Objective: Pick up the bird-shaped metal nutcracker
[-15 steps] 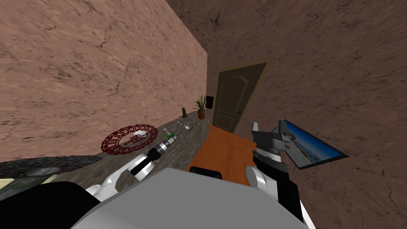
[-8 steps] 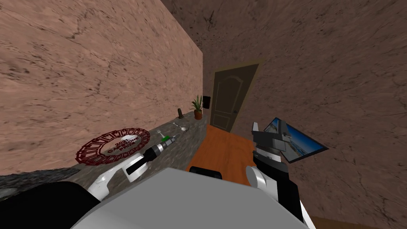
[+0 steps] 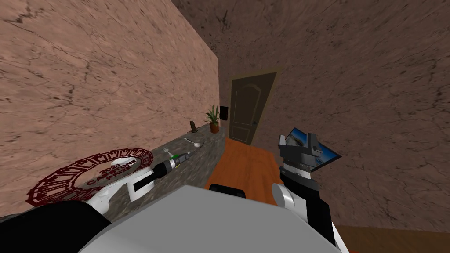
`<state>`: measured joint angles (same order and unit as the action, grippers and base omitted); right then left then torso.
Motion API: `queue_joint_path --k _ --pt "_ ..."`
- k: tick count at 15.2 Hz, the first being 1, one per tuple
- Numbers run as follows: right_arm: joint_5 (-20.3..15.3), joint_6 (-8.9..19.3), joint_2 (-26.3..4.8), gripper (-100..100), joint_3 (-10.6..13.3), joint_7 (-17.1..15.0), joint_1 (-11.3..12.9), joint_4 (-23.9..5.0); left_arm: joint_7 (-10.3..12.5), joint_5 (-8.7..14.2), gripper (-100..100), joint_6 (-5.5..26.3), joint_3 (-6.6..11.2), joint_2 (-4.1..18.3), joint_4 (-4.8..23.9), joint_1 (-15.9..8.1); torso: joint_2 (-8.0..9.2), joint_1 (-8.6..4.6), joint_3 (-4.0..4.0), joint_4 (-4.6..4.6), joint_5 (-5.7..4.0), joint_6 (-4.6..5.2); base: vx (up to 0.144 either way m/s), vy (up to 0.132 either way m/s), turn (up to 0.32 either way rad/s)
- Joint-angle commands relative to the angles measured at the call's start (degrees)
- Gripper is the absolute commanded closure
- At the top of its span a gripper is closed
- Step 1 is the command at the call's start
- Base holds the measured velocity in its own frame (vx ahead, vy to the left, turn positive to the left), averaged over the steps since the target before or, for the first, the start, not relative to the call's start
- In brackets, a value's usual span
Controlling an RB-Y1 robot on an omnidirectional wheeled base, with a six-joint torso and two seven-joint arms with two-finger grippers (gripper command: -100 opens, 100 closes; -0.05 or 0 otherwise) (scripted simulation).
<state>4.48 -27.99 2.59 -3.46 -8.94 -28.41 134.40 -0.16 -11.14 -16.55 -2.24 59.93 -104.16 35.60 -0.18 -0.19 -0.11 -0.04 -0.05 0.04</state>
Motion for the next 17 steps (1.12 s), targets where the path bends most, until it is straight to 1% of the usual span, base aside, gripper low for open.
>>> queue_joint_path --k 1,2,3,4,5,6,7,8,9,10,11,12,13,14,15,16,17 --pt "0.0 0.0 0.0 0 0.0 0.0 0.0 0.0 0.2 -0.2 -100 0.7 -0.07 2.9 0.3 0.8 0.00 0.00 0.00 0.00 0.00 0.00 0.056 -0.038 -0.136" --pt "0.0 0.0 0.0 0 0.0 0.0 0.0 0.0 0.2 -0.2 -100 0.7 -0.07 3.0 0.3 0.8 -0.01 -0.01 -0.01 0.00 -0.01 -0.02 0.036 -0.024 -0.052" --pt "0.0 0.0 0.0 0 0.0 0.0 0.0 0.0 0.5 -0.5 -100 1.1 -0.35 5.1 1.4 1.3 0.03 0.01 0.01 0.00 0.00 -0.04 0.035 -0.035 -0.138" --pt "0.0 0.0 0.0 0 0.0 0.0 0.0 0.0 0.5 -0.5 -100 1.1 -0.35 5.8 1.4 1.3 0.04 0.00 0.02 0.01 0.00 -0.01 0.037 -0.034 -0.136" --pt "0.0 0.0 0.0 0 0.0 0.0 0.0 0.0 0.7 -0.8 -100 1.5 -0.63 7.5 2.5 1.8 0.05 -0.01 0.03 0.01 -0.01 -0.02 0.047 -0.033 -0.163" --pt "0.0 0.0 0.0 0 0.0 0.0 0.0 0.0 0.7 -0.8 -100 1.5 -0.63 8.5 2.5 1.8 0.03 -0.01 0.02 0.01 -0.01 -0.01 0.053 -0.030 -0.154" --pt "0.0 0.0 0.0 0 0.0 0.0 0.0 0.0 0.9 -1.1 -100 1.9 -0.92 9.9 3.6 2.3 0.01 0.00 0.01 0.00 -0.01 -0.01 0.056 -0.034 -0.183" --pt "0.0 0.0 0.0 0 0.0 0.0 0.0 0.0 0.9 -1.1 -100 1.9 -0.92 11.1 3.6 2.3 -0.01 -0.01 -0.01 0.00 -0.01 0.00 0.052 -0.036 -0.137" --pt "0.0 0.0 0.0 0 0.0 0.0 0.0 0.0 0.9 -1.1 -100 1.9 -0.92 11.1 3.6 2.3 -0.01 -0.01 -0.01 0.00 -0.01 -0.02 0.035 -0.027 -0.033" --pt "0.0 0.0 0.0 0 0.0 0.0 0.0 0.0 1.1 -1.4 -100 2.2 -1.21 13.1 4.6 2.8 0.03 -0.01 0.02 0.01 -0.01 -0.04 0.040 -0.033 -0.099" --pt "0.0 0.0 0.0 0 0.0 0.0 0.0 0.0 1.1 -1.4 -100 2.2 -1.21 13.6 4.6 2.8 0.04 -0.01 0.02 0.01 -0.01 -0.01 0.043 -0.032 -0.121" --pt "0.0 0.0 0.0 0 0.0 0.0 0.0 0.0 1.3 -1.6 -100 2.6 -1.51 15.4 5.5 3.3 0.04 -0.02 0.02 0.01 -0.01 -0.02 0.048 -0.040 -0.171" --pt "0.0 0.0 0.0 0 0.0 0.0 0.0 0.0 1.3 -1.6 -100 2.6 -1.51 16.0 5.5 3.3 0.02 -0.03 0.01 0.00 -0.01 0.00 0.047 -0.039 -0.147" --pt "0.0 0.0 0.0 0 0.0 0.0 0.0 0.0 1.5 -1.9 -100 2.9 -1.82 17.7 6.4 3.7 0.02 -0.05 0.01 0.00 -0.01 -0.02 0.052 -0.038 -0.144" --pt "0.0 0.0 0.0 0 0.0 0.0 0.0 0.0 1.5 -1.9 -100 2.9 -1.82 18.2 6.4 3.7 0.00 -0.05 0.00 0.00 -0.01 0.00 0.049 -0.034 -0.113" --pt "0.0 0.0 0.0 0 0.0 0.0 0.0 0.0 1.7 -2.1 -100 3.2 -2.13 20.0 7.3 4.2 0.02 -0.05 0.01 0.00 -0.02 -0.03 0.051 -0.035 -0.135" --pt "0.0 0.0 0.0 0 0.0 0.0 0.0 0.0 1.7 -2.1 -100 3.2 -2.13 20.3 7.3 4.2 0.02 -0.05 0.01 0.00 -0.02 -0.02 0.050 -0.031 -0.106"
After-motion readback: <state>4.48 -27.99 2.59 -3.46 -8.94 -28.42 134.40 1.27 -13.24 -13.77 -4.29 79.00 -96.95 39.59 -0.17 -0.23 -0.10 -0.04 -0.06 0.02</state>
